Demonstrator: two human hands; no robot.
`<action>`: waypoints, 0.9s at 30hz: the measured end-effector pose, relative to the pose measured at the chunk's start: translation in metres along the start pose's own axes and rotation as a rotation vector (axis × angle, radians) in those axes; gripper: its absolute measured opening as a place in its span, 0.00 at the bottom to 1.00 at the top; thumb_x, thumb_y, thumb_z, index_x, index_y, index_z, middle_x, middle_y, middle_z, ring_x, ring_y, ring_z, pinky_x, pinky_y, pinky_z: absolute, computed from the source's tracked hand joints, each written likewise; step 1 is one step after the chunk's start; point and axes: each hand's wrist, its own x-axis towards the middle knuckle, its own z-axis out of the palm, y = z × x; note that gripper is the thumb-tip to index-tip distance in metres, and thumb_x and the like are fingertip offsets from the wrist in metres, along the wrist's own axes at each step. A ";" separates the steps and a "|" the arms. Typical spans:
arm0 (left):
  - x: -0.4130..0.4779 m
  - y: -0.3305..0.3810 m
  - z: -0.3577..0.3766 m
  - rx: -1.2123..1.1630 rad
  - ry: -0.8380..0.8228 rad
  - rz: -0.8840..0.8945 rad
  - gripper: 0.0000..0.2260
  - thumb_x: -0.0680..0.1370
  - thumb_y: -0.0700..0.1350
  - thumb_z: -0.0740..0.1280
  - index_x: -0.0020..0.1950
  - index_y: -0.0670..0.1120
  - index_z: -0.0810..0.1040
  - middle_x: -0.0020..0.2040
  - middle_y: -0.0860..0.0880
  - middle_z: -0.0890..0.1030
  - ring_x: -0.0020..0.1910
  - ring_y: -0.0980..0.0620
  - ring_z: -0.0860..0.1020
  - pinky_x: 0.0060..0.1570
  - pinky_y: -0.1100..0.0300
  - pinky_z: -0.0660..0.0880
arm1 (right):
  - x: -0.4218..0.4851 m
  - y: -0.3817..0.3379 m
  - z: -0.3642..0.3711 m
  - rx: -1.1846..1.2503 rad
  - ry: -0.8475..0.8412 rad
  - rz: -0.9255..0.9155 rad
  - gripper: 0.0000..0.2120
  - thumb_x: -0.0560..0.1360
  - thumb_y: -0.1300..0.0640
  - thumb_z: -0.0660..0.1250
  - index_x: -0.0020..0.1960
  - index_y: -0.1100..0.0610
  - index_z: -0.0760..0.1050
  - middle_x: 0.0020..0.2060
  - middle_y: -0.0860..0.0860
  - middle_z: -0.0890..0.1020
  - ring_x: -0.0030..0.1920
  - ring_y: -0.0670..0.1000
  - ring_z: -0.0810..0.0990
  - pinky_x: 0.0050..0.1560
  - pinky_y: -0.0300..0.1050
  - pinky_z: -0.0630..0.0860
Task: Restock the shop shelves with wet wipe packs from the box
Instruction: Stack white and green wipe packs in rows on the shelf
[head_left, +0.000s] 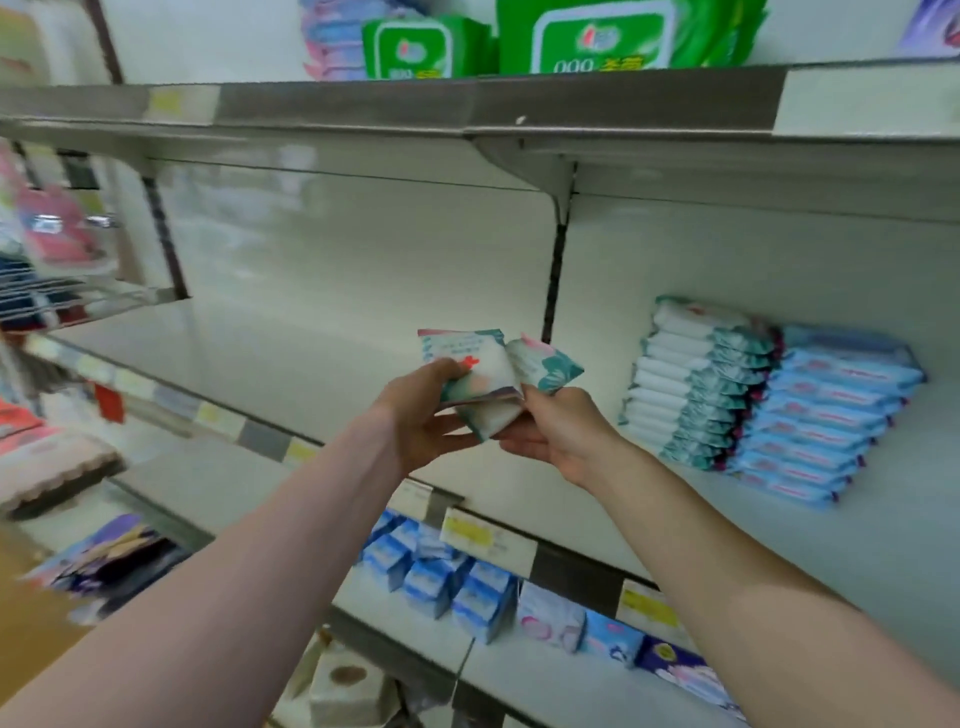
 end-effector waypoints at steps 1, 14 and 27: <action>0.008 0.002 0.001 -0.006 -0.030 0.002 0.08 0.79 0.41 0.63 0.56 0.44 0.77 0.48 0.43 0.80 0.44 0.45 0.80 0.44 0.49 0.78 | 0.003 0.000 0.000 0.011 0.011 0.009 0.06 0.78 0.53 0.65 0.47 0.55 0.76 0.37 0.54 0.83 0.33 0.49 0.83 0.34 0.40 0.81; 0.100 0.031 0.003 0.310 -0.192 -0.018 0.11 0.77 0.39 0.67 0.58 0.39 0.75 0.49 0.43 0.81 0.43 0.46 0.82 0.38 0.51 0.79 | 0.044 0.007 -0.029 0.002 0.347 0.115 0.08 0.78 0.63 0.62 0.42 0.60 0.76 0.32 0.53 0.78 0.31 0.47 0.75 0.28 0.37 0.74; 0.174 -0.006 0.041 0.510 -0.177 0.059 0.10 0.77 0.40 0.69 0.56 0.39 0.75 0.53 0.43 0.80 0.49 0.45 0.81 0.48 0.52 0.79 | 0.086 0.029 -0.062 -0.730 0.486 0.147 0.09 0.76 0.66 0.59 0.43 0.66 0.78 0.38 0.59 0.84 0.40 0.59 0.85 0.42 0.51 0.83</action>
